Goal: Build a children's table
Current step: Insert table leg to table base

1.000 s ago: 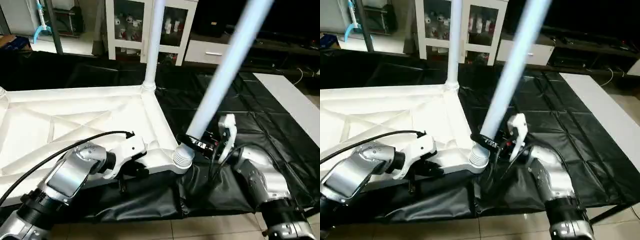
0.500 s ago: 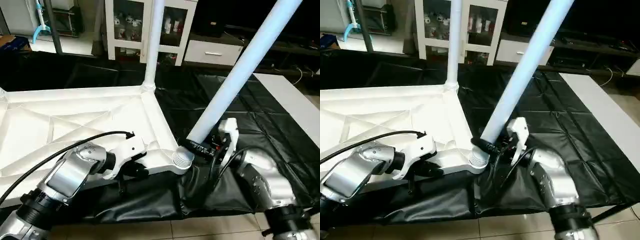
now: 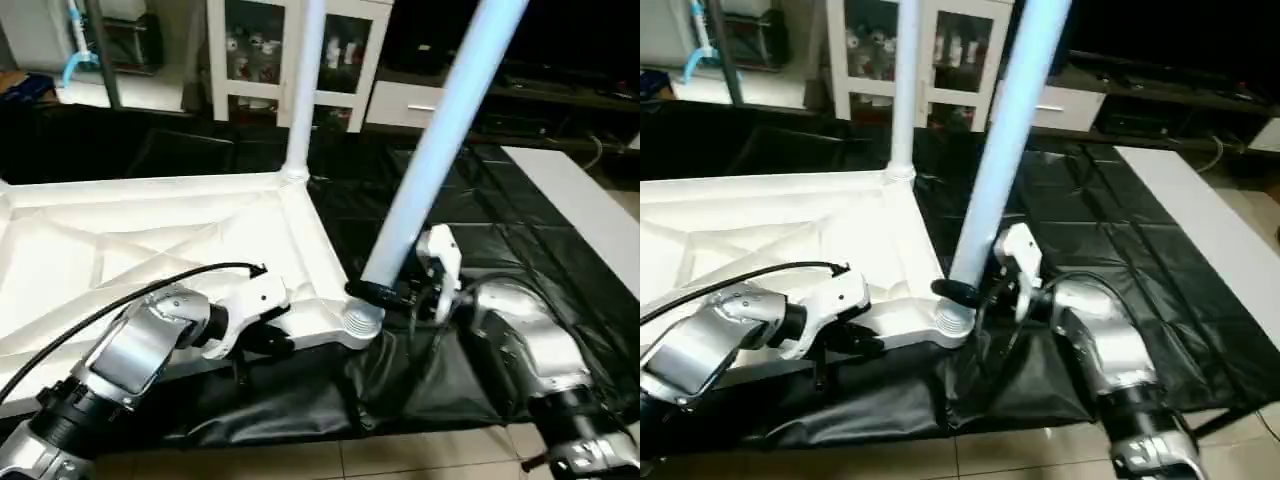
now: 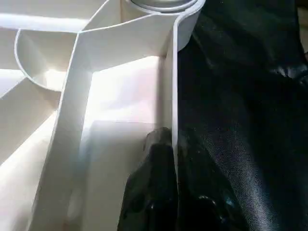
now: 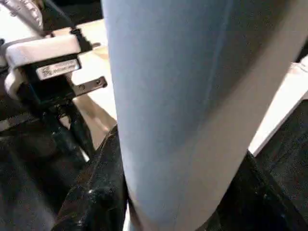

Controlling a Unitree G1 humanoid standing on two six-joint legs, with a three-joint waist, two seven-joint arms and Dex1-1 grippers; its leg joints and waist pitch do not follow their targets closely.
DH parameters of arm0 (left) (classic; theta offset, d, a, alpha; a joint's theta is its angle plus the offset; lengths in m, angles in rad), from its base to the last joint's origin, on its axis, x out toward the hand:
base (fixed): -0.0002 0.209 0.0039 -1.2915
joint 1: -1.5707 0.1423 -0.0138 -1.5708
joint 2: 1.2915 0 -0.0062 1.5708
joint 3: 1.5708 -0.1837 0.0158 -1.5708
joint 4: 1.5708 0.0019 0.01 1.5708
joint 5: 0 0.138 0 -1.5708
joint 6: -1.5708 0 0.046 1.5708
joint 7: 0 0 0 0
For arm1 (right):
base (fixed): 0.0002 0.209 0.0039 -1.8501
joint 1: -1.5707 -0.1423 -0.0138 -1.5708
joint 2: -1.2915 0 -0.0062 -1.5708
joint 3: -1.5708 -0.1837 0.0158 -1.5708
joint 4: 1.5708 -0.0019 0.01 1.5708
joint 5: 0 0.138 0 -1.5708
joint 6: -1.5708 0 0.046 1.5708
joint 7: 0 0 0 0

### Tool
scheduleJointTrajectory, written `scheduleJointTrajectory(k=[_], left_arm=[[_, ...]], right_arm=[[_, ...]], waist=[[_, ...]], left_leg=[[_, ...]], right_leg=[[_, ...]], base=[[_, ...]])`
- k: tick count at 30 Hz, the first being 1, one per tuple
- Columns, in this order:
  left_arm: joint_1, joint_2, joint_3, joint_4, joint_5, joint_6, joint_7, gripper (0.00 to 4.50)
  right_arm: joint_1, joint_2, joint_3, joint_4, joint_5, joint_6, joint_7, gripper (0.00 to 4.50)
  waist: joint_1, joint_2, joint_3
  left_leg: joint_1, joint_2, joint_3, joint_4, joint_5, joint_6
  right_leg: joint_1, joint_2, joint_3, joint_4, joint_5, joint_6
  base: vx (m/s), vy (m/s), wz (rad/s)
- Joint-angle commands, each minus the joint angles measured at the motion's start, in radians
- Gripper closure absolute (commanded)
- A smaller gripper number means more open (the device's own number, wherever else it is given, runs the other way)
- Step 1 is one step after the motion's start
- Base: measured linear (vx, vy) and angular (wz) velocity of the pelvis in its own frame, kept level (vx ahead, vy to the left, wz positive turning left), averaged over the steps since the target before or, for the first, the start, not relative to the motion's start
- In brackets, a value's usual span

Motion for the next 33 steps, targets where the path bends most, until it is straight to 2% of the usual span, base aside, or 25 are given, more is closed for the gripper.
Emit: scheduleJointTrajectory(k=[1, 2, 4, 6, 7, 8, 10, 11, 12, 16, 19, 20, 21, 22, 23, 24, 27, 29, 30, 32, 33], left_arm=[[-0.020, -0.035, -0.026, -0.032, -0.030, -0.007, -0.017, 4.50], [-0.019, -0.037, -0.026, -0.035, -0.030, -0.004, -0.014, 4.50], [-0.018, -0.038, -0.024, -0.039, -0.030, -0.002, -0.011, 4.50], [-0.017, -0.038, -0.023, -0.040, -0.030, -0.003, -0.010, 4.50], [-0.017, -0.036, -0.021, -0.038, -0.031, -0.006, -0.010, 4.50], [-0.017, -0.035, -0.020, -0.036, -0.031, -0.008, -0.011, 4.50], [-0.018, -0.035, -0.020, -0.034, -0.031, -0.010, -0.010, 4.50], [-0.021, -0.038, -0.020, -0.029, -0.031, -0.014, -0.008, 4.50], [-0.023, -0.039, -0.019, -0.027, -0.031, -0.017, -0.007, 4.50], [-0.038, -0.056, -0.011, -0.014, -0.027, -0.028, 0.014, 4.50], [-0.046, -0.078, -0.003, -0.016, -0.023, -0.017, 0.045, 4.50], [-0.053, -0.101, 0.006, -0.020, -0.021, 0.003, 0.078, 4.50], [-0.057, -0.115, 0.011, -0.023, -0.020, 0.017, 0.096, 4.50], [-0.057, -0.115, 0.011, -0.023, -0.020, 0.017, 0.096, 4.50], [-0.070, -0.146, 0.020, -0.024, -0.013, 0.039, 0.137, 4.50], [-0.071, -0.146, 0.020, -0.024, -0.013, 0.040, 0.137, 4.50], [-0.115, -0.225, 0.041, -0.012, 0.004, 0.094, 0.233, 4.50], [-0.148, -0.287, 0.058, 0.006, 0.011, 0.117, 0.303, 4.50], [-0.175, -0.340, 0.068, 0.023, 0.019, 0.120, 0.356, 4.50], [-0.197, -0.386, 0.076, 0.041, 0.026, 0.117, 0.405, 4.50], [-0.212, -0.417, 0.080, 0.053, 0.031, 0.108, 0.434, 4.50]], right_arm=[[0.050, 0.009, 0.044, 0.094, -0.061, 0.044, -0.044, 2.68], [0.063, 0.008, 0.044, 0.085, -0.061, 0.039, -0.045, 2.68], [0.091, 0.006, 0.045, 0.068, -0.055, 0.029, -0.055, 2.68], [0.101, 0.008, 0.040, 0.061, -0.052, 0.024, -0.061, 2.68], [0.106, 0.013, 0.033, 0.057, -0.049, 0.018, -0.071, 2.68], [0.103, 0.017, 0.029, 0.061, -0.049, 0.013, -0.075, 2.68], [0.100, 0.022, 0.023, 0.066, -0.049, 0.005, -0.082, 2.68], [0.095, 0.031, 0.013, 0.076, -0.050, -0.010, -0.095, 2.68], [0.092, 0.034, 0.010, 0.081, -0.052, -0.016, -0.101, 2.68], [0.076, 0.050, -0.008, 0.113, -0.071, -0.057, -0.171, 2.68], [0.058, 0.067, -0.036, 0.162, -0.107, -0.097, -0.299, 2.69], [0.032, 0.084, -0.069, 0.215, -0.143, -0.117, -0.449, 2.69], [0.016, 0.094, -0.089, 0.247, -0.157, -0.124, -0.530, 2.69], [0.016, 0.094, -0.089, 0.247, -0.157, -0.124, -0.530, 2.69], [-0.018, 0.108, -0.119, 0.308, -0.184, -0.135, -0.675, 2.69], [-0.018, 0.108, -0.119, 0.309, -0.184, -0.135, -0.678, 2.69], [-0.087, 0.134, -0.147, 0.410, -0.217, -0.172, -0.884, 2.69], [-0.131, 0.153, -0.159, 0.470, -0.226, -0.211, -0.999, 2.69], [-0.163, 0.171, -0.169, 0.513, -0.226, -0.238, -1.081, 2.69], [-0.192, 0.187, -0.175, 0.556, -0.226, -0.267, -1.151, 2.69], [-0.213, 0.203, -0.176, 0.585, -0.223, -0.293, -1.190, 2.69]], waist=[[-0.012, 0.024, -0.014], [-0.016, 0.018, -0.013], [-0.020, 0.027, -0.014], [-0.023, 0.030, -0.016], [-0.024, 0.036, -0.016], [-0.025, 0.037, -0.017], [-0.026, 0.034, -0.017], [-0.026, 0.041, -0.016], [-0.028, 0.038, -0.016], [-0.029, 0.038, -0.013], [-0.040, 0.039, -0.011], [-0.046, 0.042, -0.011], [-0.051, 0.045, -0.009], [-0.061, 0.042, -0.010], [-0.061, 0.053, -0.014], [-0.066, 0.052, -0.014], [-0.073, 0.048, -0.020], [-0.074, 0.051, -0.017], [-0.073, 0.049, -0.019], [-0.066, 0.046, -0.019], [-0.062, 0.044, -0.020]], left_leg=[[0.020, 0.022, -0.022, -0.086, -0.550, -0.045], [0.022, 0.021, -0.023, -0.085, -0.562, -0.043], [0.023, 0.023, -0.031, -0.089, -0.584, -0.044], [0.018, 0.025, -0.035, -0.097, -0.589, -0.048], [0.018, 0.027, -0.037, -0.101, -0.602, -0.053], [0.021, 0.027, -0.036, -0.101, -0.614, -0.056], [0.020, 0.027, -0.034, -0.102, -0.613, -0.054], [0.022, 0.027, -0.033, -0.102, -0.616, -0.055], [0.022, 0.026, -0.033, -0.101, -0.618, -0.055], [0.024, 0.025, -0.034, -0.100, -0.626, -0.054], [0.023, 0.024, -0.042, -0.102, -0.654, -0.061], [0.020, 0.024, -0.046, -0.105, -0.662, -0.063], [0.017, 0.025, -0.049, -0.108, -0.670, -0.069], [0.008, 0.022, -0.054, -0.112, -0.673, -0.074], [0.006, 0.022, -0.057, -0.112, -0.663, -0.079], [0.006, 0.022, -0.056, -0.110, -0.661, -0.080], [-0.004, 0.019, -0.048, -0.103, -0.594, -0.067], [0.002, 0.017, -0.041, -0.099, -0.583, -0.063], [0.004, 0.017, -0.040, -0.096, -0.579, -0.061], [0.008, 0.014, -0.031, -0.089, -0.540, -0.045], [0.004, 0.012, -0.028, -0.087, -0.517, -0.037]], right_leg=[[-0.008, -0.052, 0.025, -0.117, -0.650, -0.064], [-0.010, -0.051, 0.022, -0.121, -0.674, -0.054], [-0.005, -0.055, 0.015, -0.126, -0.687, -0.040], [0.004, -0.054, 0.009, -0.124, -0.630, -0.052], [0.003, -0.053, 0.009, -0.121, -0.592, -0.064], [0.001, -0.052, 0.009, -0.119, -0.566, -0.075], [0.002, -0.053, 0.011, -0.118, -0.545, -0.088], [0.000, -0.053, 0.013, -0.119, -0.542, -0.091], [0.000, -0.054, 0.012, -0.120, -0.548, -0.092], [-0.002, -0.056, 0.009, -0.125, -0.588, -0.082], [0.001, -0.056, -0.002, -0.131, -0.622, -0.065], [0.006, -0.057, -0.006, -0.131, -0.619, -0.063], [0.006, -0.057, -0.007, -0.128, -0.614, -0.066], [0.016, -0.057, -0.016, -0.126, -0.616, -0.061], [0.019, -0.061, -0.010, -0.122, -0.589, -0.070], [0.016, -0.061, -0.009, -0.122, -0.571, -0.077], [0.018, -0.062, -0.003, -0.116, -0.500, -0.103], [0.008, -0.060, -0.003, -0.117, -0.491, -0.109], [0.010, -0.059, -0.005, -0.118, -0.487, -0.108], [0.005, -0.061, 0.000, -0.119, -0.471, -0.118], [0.009, -0.061, 0.003, -0.118, -0.463, -0.119]], base=[[0.000, 0.000, 0.00], [-0.052, 0.007, 0.00], [0.000, 0.000, 0.00], [0.000, 0.000, 0.00], [0.000, 0.000, 0.00], [0.000, 0.000, 0.00], [0.000, 0.000, 0.00], [0.000, 0.000, 0.00], [0.000, 0.000, 0.00], [0.000, 0.000, 0.00], [0.000, 0.000, 0.00], [0.000, 0.000, 0.00], [0.000, 0.000, 0.00], [0.000, 0.000, 0.00], [0.000, 0.000, 0.00], [0.000, 0.000, 0.00], [0.000, 0.000, 0.00], [0.000, 0.000, 0.00], [0.000, 0.000, 0.00], [0.000, 0.000, 0.00], [0.000, 0.000, 0.00]])
